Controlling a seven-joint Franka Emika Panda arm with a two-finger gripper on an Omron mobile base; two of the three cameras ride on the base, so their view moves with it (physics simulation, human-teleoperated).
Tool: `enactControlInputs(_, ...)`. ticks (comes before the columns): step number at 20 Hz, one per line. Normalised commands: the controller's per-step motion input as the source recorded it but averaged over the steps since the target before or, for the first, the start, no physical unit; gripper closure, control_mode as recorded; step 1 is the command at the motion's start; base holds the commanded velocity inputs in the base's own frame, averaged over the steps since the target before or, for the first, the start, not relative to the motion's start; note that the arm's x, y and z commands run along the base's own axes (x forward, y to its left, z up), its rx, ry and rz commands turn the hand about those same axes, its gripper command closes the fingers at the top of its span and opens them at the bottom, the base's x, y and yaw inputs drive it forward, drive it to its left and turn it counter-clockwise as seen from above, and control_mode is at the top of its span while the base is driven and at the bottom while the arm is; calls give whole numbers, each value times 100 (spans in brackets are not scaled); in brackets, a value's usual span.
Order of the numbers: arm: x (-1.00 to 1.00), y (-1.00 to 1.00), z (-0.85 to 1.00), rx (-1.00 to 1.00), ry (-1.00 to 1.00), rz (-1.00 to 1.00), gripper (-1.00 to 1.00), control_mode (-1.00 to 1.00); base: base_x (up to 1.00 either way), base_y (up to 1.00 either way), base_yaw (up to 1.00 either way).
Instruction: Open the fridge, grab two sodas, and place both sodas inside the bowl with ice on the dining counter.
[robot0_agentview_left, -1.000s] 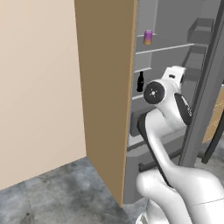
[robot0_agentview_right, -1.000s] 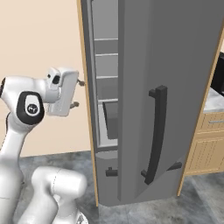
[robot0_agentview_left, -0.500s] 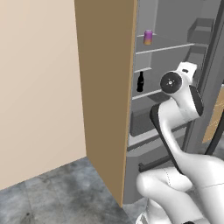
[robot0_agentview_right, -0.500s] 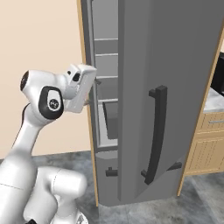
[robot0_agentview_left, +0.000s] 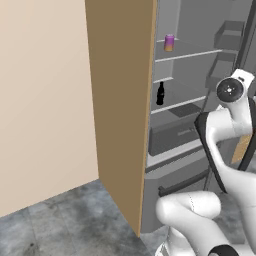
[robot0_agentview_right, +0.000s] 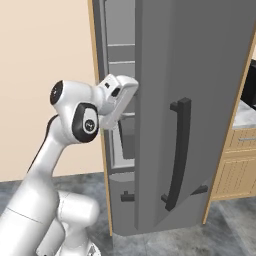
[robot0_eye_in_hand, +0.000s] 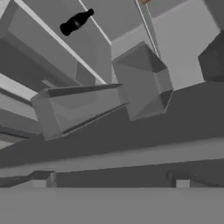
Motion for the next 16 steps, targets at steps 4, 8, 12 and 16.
enactControlInputs(4,-18,-84,0,11,-9,-4,-100,-100,0,0,0)
enactControlInputs(8,-24,-96,0,13,-11,-7,-100,-100,0,0,0)
enactControlInputs(12,-5,-80,0,10,-6,-9,-100,-100,0,0,0)
enactControlInputs(16,4,-84,0,10,-1,-7,-100,-100,0,0,0)
